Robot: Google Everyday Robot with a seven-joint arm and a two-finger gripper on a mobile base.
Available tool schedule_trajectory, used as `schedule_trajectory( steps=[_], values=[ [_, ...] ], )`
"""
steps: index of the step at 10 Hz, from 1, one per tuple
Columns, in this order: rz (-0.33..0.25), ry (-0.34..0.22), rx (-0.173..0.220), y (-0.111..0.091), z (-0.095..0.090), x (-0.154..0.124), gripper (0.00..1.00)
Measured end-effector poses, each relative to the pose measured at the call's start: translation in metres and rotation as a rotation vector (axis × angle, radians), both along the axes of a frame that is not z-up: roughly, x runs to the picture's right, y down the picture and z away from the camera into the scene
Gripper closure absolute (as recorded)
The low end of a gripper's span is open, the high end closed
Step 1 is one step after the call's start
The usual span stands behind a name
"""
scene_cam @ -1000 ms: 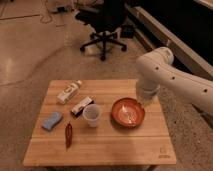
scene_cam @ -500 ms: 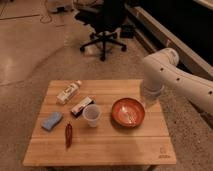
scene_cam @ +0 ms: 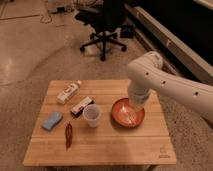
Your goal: Place the ceramic cup in the ceramic bowl
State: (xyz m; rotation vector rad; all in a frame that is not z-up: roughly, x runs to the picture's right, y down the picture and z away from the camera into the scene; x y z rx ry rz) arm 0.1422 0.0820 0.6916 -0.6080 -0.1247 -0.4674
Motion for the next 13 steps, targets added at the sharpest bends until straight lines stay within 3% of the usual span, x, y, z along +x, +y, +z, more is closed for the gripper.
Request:
schedule_trajectory(
  steps=[3, 6, 9, 13],
  values=[
    [-0.014, -0.010, -0.002, -0.004, -0.007, 0.024, 0.60],
    [-0.031, -0.032, -0.016, 0.005, -0.004, -0.001, 0.60],
    [-0.036, -0.038, -0.006, 0.001, -0.004, -0.034, 0.60],
    [-0.066, -0.064, -0.013, 0.004, -0.012, -0.015, 0.60]
  ],
)
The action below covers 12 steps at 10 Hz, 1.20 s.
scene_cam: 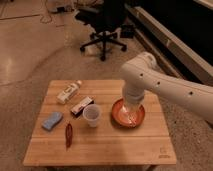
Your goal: Place the ceramic cup in the ceramic bowl
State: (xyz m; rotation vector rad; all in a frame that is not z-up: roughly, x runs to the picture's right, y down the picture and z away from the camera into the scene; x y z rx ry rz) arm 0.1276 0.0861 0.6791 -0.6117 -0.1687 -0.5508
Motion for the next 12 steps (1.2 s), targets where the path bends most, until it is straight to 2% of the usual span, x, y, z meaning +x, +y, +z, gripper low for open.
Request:
schedule_trajectory(
  steps=[2, 4, 6, 8, 9, 10, 12],
  values=[
    [-0.002, -0.004, 0.001, 0.000, 0.003, -0.018, 0.60],
    [-0.046, -0.035, -0.001, -0.004, 0.002, -0.049, 0.60],
    [-0.082, -0.056, 0.003, -0.004, -0.001, -0.054, 0.60],
    [-0.069, -0.046, -0.003, -0.007, -0.004, -0.048, 0.60],
    [-0.072, -0.048, 0.000, -0.012, -0.007, -0.054, 0.60],
    [-0.088, -0.060, -0.013, -0.016, -0.012, -0.064, 0.60],
    [-0.103, -0.059, -0.020, -0.013, -0.014, -0.069, 0.60]
  ],
)
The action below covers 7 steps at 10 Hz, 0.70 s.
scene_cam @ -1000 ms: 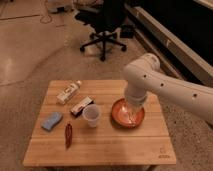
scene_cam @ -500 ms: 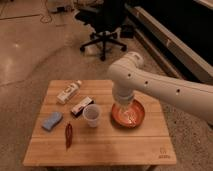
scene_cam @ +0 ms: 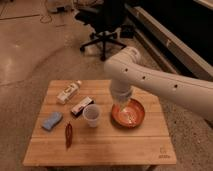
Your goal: Place the ceramic cup in the ceramic bowl
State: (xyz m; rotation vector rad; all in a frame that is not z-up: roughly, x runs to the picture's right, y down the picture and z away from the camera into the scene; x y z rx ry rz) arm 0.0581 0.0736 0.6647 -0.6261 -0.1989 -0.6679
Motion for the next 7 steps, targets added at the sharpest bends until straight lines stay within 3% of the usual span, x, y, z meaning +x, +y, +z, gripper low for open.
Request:
schedule_trajectory(
  steps=[3, 7],
  values=[
    [-0.017, -0.013, -0.003, -0.001, 0.008, -0.026, 0.60],
    [-0.008, -0.010, -0.017, -0.002, -0.002, -0.001, 0.60]
  ],
)
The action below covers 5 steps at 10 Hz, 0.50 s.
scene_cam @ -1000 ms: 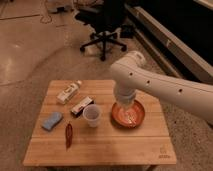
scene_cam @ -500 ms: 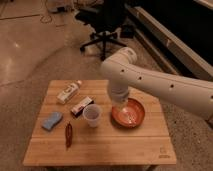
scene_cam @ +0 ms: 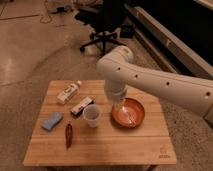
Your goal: Place the ceramic cup in the ceramic bowl
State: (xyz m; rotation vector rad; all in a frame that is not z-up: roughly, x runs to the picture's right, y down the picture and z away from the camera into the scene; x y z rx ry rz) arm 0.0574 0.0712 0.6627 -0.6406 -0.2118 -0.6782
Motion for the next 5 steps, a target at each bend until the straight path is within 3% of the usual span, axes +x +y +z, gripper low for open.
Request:
schedule_trajectory(
  steps=[3, 5],
  values=[
    [0.002, -0.017, 0.011, -0.001, 0.011, -0.028, 0.60],
    [-0.010, -0.015, 0.003, 0.008, 0.002, -0.024, 0.60]
  ],
)
